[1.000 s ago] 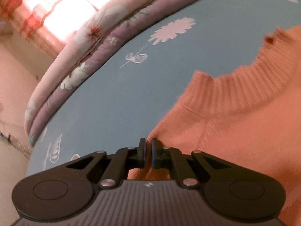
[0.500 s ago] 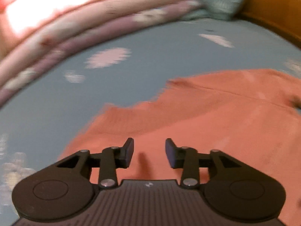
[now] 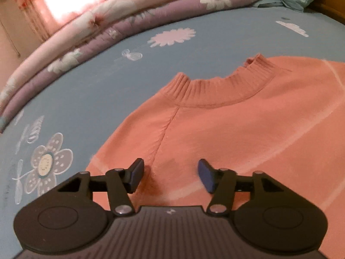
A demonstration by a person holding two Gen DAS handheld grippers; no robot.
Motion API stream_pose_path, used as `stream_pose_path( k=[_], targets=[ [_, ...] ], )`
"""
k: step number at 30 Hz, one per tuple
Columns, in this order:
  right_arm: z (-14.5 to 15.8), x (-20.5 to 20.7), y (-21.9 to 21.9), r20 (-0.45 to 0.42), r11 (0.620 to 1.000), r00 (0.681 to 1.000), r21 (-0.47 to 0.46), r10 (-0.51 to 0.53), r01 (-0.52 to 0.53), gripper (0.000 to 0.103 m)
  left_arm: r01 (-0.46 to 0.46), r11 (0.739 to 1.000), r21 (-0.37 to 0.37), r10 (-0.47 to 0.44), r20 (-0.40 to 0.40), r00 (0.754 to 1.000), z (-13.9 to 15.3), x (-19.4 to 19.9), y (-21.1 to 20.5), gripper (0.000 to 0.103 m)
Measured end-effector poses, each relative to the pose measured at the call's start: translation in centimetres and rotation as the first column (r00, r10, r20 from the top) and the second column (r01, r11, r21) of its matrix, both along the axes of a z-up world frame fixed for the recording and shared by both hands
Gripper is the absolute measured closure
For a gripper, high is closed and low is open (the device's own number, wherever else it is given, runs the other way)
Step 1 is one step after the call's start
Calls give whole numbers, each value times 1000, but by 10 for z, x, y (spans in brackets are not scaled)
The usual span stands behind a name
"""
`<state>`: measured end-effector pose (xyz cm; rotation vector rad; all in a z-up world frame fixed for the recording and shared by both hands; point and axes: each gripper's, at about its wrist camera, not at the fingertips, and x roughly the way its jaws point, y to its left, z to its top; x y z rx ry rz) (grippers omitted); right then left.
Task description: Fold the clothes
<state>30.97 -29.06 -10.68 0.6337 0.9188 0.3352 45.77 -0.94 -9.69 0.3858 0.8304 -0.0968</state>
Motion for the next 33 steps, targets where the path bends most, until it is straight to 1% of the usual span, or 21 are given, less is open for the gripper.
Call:
stream_pose_path(
  k=[1, 3, 5, 7, 9, 12, 15, 16, 17, 18, 20, 23, 25, 27, 29, 31, 33],
  targets=[
    [1, 0, 1, 1, 1000, 1000, -5, -2, 2, 0, 22, 1000, 0, -22, 10, 1000, 4, -8, -8, 50],
    [3, -2, 0, 6, 1000, 1000, -14, -3, 3, 0, 125, 992, -37, -124, 16, 992, 15, -20, -33, 47],
    [3, -5, 1, 7, 1000, 1000, -19, -1, 2, 0, 234, 971, -50, -232, 30, 972, 19, -27, -65, 47],
    [2, -5, 1, 3, 1000, 1000, -26, 2, -2, 0, 293, 955, -42, -290, 56, 955, 20, -26, -92, 47],
    [0, -6, 0, -1, 999, 1000, -37, 3, -3, 0, 319, 946, -59, -315, 74, 946, 18, -14, -116, 46],
    [-2, -7, -4, -2, 999, 1000, -40, 0, -1, 0, 294, 951, -93, -286, 94, 954, 10, 16, -141, 48],
    [-4, -6, -7, -2, 1000, 1000, -26, 4, -4, 0, 324, 930, -172, -309, 108, 945, 0, 43, -154, 47],
    [-4, -6, -7, -3, 1000, 1000, -27, 6, -6, 0, 330, 925, -186, -315, 108, 943, -7, 52, -156, 47],
    [-4, -6, -7, -2, 1000, 1000, -28, 8, -8, 0, 321, 928, -190, -308, 97, 947, -14, 62, -161, 47],
    [-4, -6, -7, 0, 999, 1000, -32, 11, -11, 0, 304, 932, -196, -293, 82, 953, -19, 70, -160, 45],
    [-4, -6, -4, 8, 998, 1000, -53, 30, -30, 0, 271, 931, -244, -258, 86, 962, -25, 84, -156, 45],
    [-4, -7, 1, 24, 994, 998, -95, 64, -61, 0, 171, 937, -305, -154, 78, 985, -28, 101, -141, 44],
    [-4, -8, 3, 29, 992, 997, -112, 69, -65, 0, 116, 935, -336, -105, 53, 993, -30, 109, -128, 38],
    [-4, -7, 5, 28, 990, 997, -127, 72, -68, 0, 65, 936, -345, -56, 36, 998, -29, 114, -123, 38],
    [-5, -5, 4, 27, 990, 998, -127, 65, -61, 0, 76, 938, -338, -58, 63, 996, -18, 104, -121, 42],
    [-7, -3, 3, 23, 992, 998, -114, 56, -53, 0, 88, 939, -331, -62, 89, 994, -7, 94, -118, 42],
    [-8, -2, 2, 18, 995, 999, -95, 45, -43, 0, 151, 929, -337, -123, 101, 987, 6, 70, -115, 41]
  ],
)
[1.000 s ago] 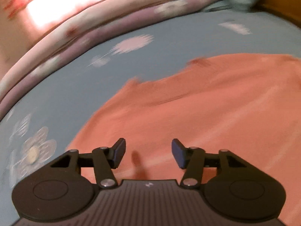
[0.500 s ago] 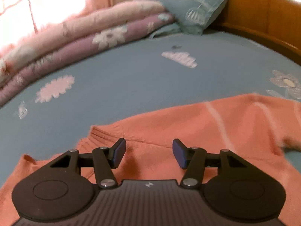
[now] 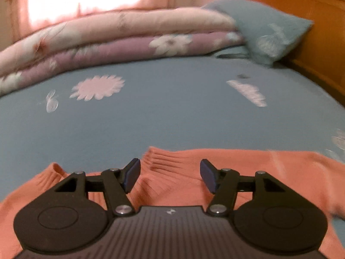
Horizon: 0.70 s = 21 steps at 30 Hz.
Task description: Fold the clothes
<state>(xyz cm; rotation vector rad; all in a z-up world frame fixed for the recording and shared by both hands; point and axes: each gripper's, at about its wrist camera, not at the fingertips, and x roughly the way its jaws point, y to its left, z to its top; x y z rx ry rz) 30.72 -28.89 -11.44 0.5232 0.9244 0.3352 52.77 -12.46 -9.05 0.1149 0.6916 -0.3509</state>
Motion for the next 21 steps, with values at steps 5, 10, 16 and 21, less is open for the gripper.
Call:
stream_pose_path(
  k=[5, 10, 16, 21],
  targets=[
    [0, -2, -6, -9, 999, 1000, 36, -14, 15, 0, 182, 983, -31, -183, -34, 982, 15, -62, 7, 38],
    [0, -4, -8, -17, 998, 1000, 47, -27, 27, 0, 206, 979, 4, -205, -88, 975, -5, -85, 8, 37],
    [-2, -3, -14, -23, 998, 999, 55, -30, 32, 0, -28, 987, 157, 40, -76, 996, -33, -36, 25, 15],
    [-3, -1, -18, -35, 996, 999, 73, -39, 42, 0, -177, 978, 111, 188, -94, 978, -27, -7, 43, 19]
  ],
)
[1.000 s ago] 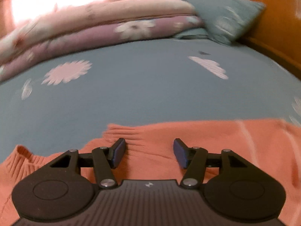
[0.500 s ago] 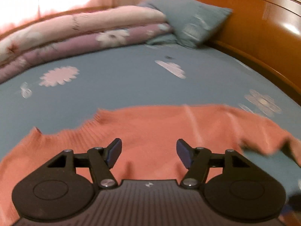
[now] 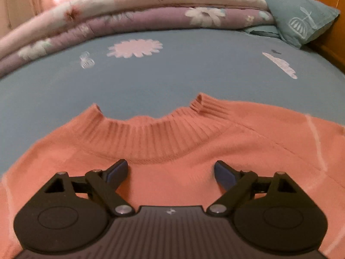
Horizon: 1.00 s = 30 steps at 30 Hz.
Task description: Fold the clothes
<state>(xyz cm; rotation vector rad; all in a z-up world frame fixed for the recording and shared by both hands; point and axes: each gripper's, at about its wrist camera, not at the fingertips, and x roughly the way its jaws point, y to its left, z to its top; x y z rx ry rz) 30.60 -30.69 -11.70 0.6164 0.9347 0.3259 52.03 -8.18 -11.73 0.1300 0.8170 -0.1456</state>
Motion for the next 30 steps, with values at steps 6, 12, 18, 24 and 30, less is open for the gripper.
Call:
stream_pose_path(
  k=[6, 12, 18, 24, 30],
  targets=[
    [-1, 0, -3, -2, 1000, 1000, 10, -21, 21, 0, 186, 983, -10, -185, 57, 981, 20, -46, -17, 20],
    [-1, -1, 2, 6, 1000, 1000, -23, -17, 17, 0, 273, 956, -107, -262, 104, 959, 20, -36, -38, 19],
    [-2, 3, 3, 12, 999, 1000, -46, 5, -4, 0, 180, 976, -123, -177, 29, 984, -15, 17, -51, 8],
    [-1, 1, -1, 3, 1000, 1000, -24, -8, 8, 0, 127, 985, -115, -127, 6, 992, 1, 8, -54, 13],
    [0, -2, -2, 0, 1000, 1000, -13, -12, 12, 0, 235, 970, -57, -234, 31, 972, 20, -74, -35, 13]
  ],
)
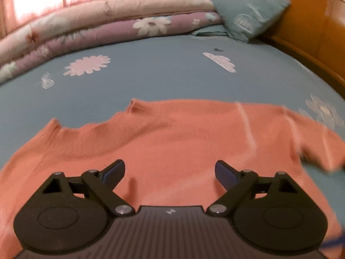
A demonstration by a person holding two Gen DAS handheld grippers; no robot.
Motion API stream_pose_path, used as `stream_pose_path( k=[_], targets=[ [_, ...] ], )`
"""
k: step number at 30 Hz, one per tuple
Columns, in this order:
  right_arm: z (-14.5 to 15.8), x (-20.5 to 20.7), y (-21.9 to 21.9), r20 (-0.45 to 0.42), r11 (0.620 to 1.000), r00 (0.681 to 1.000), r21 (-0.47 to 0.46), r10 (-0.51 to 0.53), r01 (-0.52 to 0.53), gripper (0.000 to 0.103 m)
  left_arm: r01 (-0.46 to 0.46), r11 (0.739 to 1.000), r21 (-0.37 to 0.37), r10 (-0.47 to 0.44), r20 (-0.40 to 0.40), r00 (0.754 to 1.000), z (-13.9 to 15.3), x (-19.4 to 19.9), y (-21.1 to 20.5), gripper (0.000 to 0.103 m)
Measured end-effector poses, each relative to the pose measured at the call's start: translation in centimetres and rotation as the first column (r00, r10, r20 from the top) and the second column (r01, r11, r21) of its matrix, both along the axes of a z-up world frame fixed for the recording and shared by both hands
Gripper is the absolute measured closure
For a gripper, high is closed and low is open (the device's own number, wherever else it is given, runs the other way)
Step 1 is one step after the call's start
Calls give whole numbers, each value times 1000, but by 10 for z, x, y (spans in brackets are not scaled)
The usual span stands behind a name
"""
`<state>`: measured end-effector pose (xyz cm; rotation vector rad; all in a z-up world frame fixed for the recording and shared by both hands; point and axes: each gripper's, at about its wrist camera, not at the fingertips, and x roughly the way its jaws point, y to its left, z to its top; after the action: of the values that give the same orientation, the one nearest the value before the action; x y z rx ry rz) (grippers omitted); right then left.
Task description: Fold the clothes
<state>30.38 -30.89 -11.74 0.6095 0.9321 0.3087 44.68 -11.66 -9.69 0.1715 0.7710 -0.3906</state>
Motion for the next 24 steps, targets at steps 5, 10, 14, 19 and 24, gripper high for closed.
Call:
stream_pose_path(
  k=[5, 10, 14, 19, 24],
  targets=[
    [0, -2, -5, -13, 1000, 1000, 21, -5, 5, 0, -19, 1000, 20, 19, 30, 999, 4, -52, 19, 13],
    [-2, -3, -9, -26, 998, 999, 50, -31, 32, 0, -49, 994, 96, 45, 40, 998, -9, -80, 18, 12],
    [-1, -4, -5, -20, 999, 999, 27, -28, 28, 0, -59, 989, 132, 58, 16, 998, -24, -110, 17, 12],
    [1, -4, 1, -10, 1000, 1000, -20, -2, 2, 0, -116, 986, 123, 114, 26, 993, -22, -163, 25, 11],
    [1, -8, 4, -2, 999, 1000, -35, -16, 16, 0, -196, 980, 37, 196, -19, 980, -23, -218, 48, 10]
  ],
)
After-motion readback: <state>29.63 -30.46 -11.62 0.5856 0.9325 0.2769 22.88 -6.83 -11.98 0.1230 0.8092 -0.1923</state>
